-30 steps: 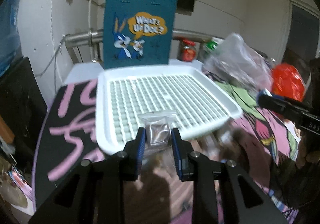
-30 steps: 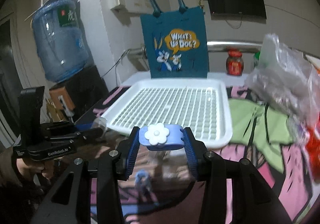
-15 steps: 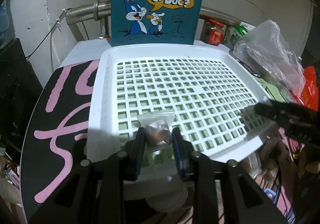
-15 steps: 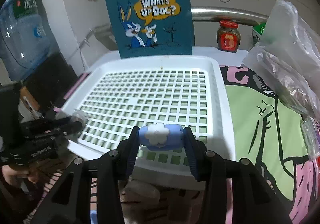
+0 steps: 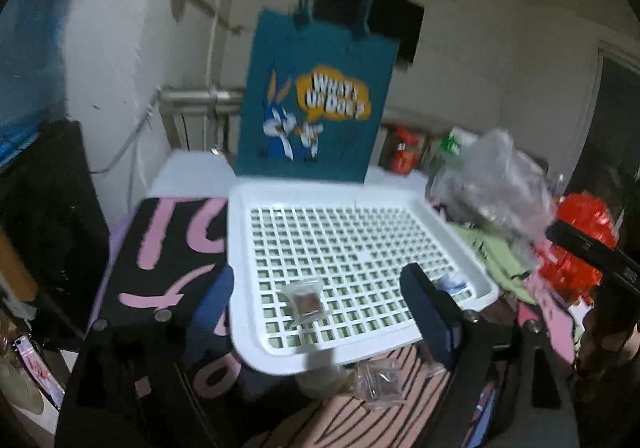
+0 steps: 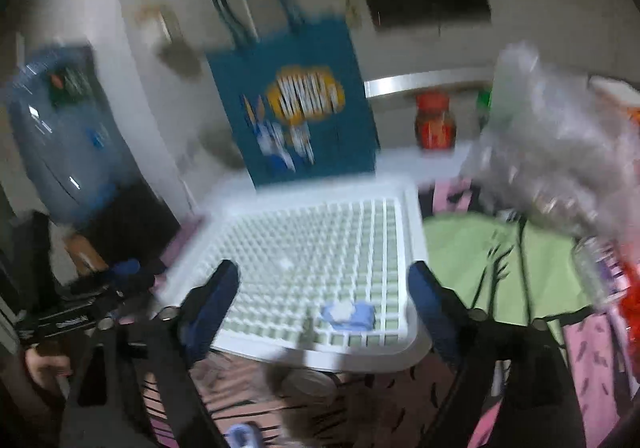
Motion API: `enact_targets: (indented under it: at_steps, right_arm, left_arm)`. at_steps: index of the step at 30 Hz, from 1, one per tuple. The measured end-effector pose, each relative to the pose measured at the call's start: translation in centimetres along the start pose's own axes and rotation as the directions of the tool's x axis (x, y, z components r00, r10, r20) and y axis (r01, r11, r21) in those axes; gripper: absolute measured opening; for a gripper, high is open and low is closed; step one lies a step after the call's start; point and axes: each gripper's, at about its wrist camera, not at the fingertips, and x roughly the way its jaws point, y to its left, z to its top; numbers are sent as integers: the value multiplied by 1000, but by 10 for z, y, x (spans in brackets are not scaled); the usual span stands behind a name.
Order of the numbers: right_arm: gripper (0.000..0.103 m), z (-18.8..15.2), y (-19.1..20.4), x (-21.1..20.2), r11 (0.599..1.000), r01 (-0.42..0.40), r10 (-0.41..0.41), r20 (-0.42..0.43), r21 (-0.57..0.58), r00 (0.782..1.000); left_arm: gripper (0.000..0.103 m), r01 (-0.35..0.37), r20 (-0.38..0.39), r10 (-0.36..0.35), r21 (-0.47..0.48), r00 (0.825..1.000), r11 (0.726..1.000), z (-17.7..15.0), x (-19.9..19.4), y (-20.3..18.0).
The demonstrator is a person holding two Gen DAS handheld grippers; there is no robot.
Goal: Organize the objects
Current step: 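Carry both items over the white grid tray and open both tools to release, then grasp the blue U-shaped clip with the right tool while the left tool grasps the white round container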
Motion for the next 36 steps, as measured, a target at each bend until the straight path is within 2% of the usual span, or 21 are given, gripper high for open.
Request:
enact_targets:
  at_steps: [2, 6, 10, 15, 17, 20, 23, 28, 30, 31, 32, 33, 36]
  right_arm:
    - [97, -2, 3, -22, 1000, -2, 3, 43, -24, 999]
    - [97, -24, 6, -41, 998, 26, -25, 19, -63, 1000]
    - [97, -55, 3, -33, 996, 36, -43, -81, -82, 996]
    - [94, -83, 17, -23, 990, -70, 44, -200, -126, 979]
    - [83, -91, 29, -15, 980, -138, 98, -250, -145, 963]
    - [73, -103, 43, -1, 967, -194, 134, -317, -167, 939]
    - [63, -111, 52, 10, 957, -219, 140, -362, -188, 922]
    - [50, -115, 57, 24, 951, -228, 130, -402, -207, 906]
    - [46, -120, 60, 28, 946, -240, 130, -423, -218, 897]
    - [40, -122, 62, 31, 944, -244, 125, -443, -223, 888]
    - [30, -124, 63, 32, 943, -245, 121, -453, -226, 883]
    - [25, -126, 63, 34, 942, -249, 122, -462, -225, 878]
    - [25, -126, 64, 31, 941, -248, 123, -448, -231, 885]
  left_arm:
    - [86, 3, -32, -4, -17, 999, 1000, -9, -6, 3]
    - [85, -5, -117, 1, -39, 993, 999, -36, 3, 8]
    - [84, 0, -187, -11, -55, 982, 998, -57, 13, 8]
    - [83, -4, -218, -10, -66, 976, 998, -66, 25, 4]
    - [77, 4, -240, -27, -96, 970, 995, -67, 32, 6]
    - [75, 5, -259, -33, -107, 965, 994, -69, 42, 7]
    - [72, -6, -278, -26, -114, 960, 993, -70, 52, 9]
    - [66, -15, -269, -22, -133, 963, 991, -67, 61, 15]
    - [55, 5, -271, -38, -124, 962, 992, -66, 62, 13]
    - [39, 25, -276, -58, -121, 959, 992, -67, 63, 12]
    - [40, 33, -274, -65, -118, 959, 993, -68, 61, 10]
    - [40, 28, -272, -58, -110, 960, 993, -68, 60, 9]
    - [39, 27, -267, -53, -99, 962, 995, -69, 55, 7]
